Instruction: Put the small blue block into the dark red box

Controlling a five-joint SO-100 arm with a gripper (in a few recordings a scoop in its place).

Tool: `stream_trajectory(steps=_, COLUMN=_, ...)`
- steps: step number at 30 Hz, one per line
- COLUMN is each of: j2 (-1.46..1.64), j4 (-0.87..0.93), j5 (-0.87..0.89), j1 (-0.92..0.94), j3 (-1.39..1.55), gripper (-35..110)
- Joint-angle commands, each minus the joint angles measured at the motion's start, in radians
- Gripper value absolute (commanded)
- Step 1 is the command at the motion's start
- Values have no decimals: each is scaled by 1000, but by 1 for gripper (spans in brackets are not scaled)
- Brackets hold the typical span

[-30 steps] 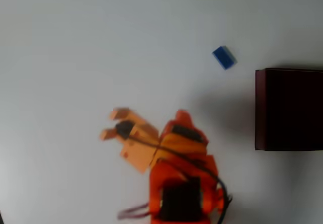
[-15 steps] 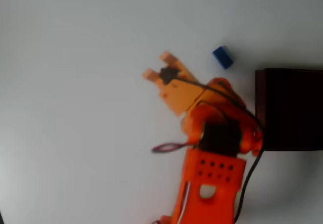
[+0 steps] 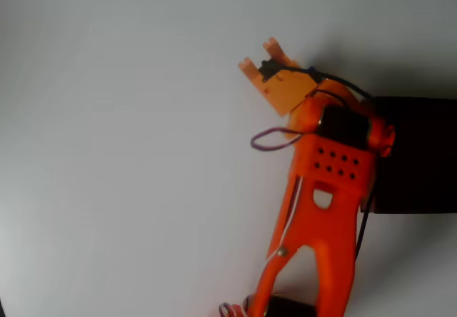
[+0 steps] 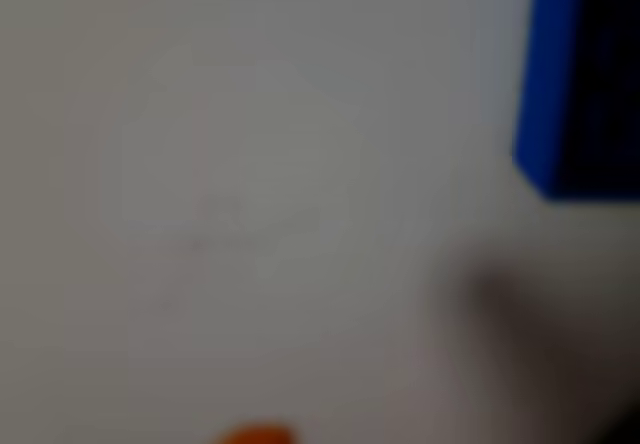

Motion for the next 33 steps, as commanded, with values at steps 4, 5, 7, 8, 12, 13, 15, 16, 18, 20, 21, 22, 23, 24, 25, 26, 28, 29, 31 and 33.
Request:
stream_trajectory(steps=4, j2=-52, j4=25, j5=32, j1=2, j3=-156, gripper=21)
stream_trajectory(steps=5, j2=-67, j4=31, j5=34, j1=2, j3=-179, gripper=21)
stream_trajectory(steps=7, j2=-100, j4=46, j5=40, j1=2, j3=-222, gripper=21)
stream_trajectory(steps=8, j2=-115, j4=52, j5=40, j1=6, j3=-242, gripper=21)
stream_trajectory(steps=12, j2=-155, j4=58, j5=46, j1=11, j3=-281, gripper=22)
stream_trajectory(steps=13, j2=-166, j4=58, j5=48, j1=11, j3=-288, gripper=22)
stream_trajectory(steps=15, j2=-183, j4=57, j5=51, j1=12, j3=-298, gripper=22)
stream_trajectory(steps=16, j2=-189, j4=54, j5=52, j1=12, j3=-299, gripper=22)
stream_trajectory(steps=18, j2=-204, j4=51, j5=55, j1=12, j3=-307, gripper=22)
stream_trajectory(steps=20, j2=-216, j4=44, j5=61, j1=11, j3=-311, gripper=22)
stream_trajectory(steps=21, j2=-224, j4=44, j5=66, j1=11, j3=-316, gripper=22)
stream_trajectory(steps=22, j2=-232, j4=44, j5=69, j1=11, j3=-319, gripper=22)
stream_trajectory(steps=23, j2=-238, j4=41, j5=71, j1=11, j3=-321, gripper=22)
stream_trajectory(steps=24, j2=-244, j4=40, j5=75, j1=11, j3=-324, gripper=22)
stream_trajectory(steps=25, j2=-252, j4=40, j5=77, j1=11, j3=-328, gripper=22)
stream_trajectory(steps=26, j2=-259, j4=40, j5=80, j1=9, j3=-336, gripper=22)
stream_trajectory(steps=28, j2=-275, j4=40, j5=81, j1=9, j3=-354, gripper=22)
stream_trajectory(steps=29, j2=-284, j4=44, j5=83, j1=9, j3=-367, gripper=22)
stream_trajectory(steps=31, j2=-307, j4=55, j5=86, j1=9, j3=-394, gripper=22)
stream_trajectory(steps=33, j2=-327, j4=57, j5=86, j1=9, j3=-413, gripper=22)
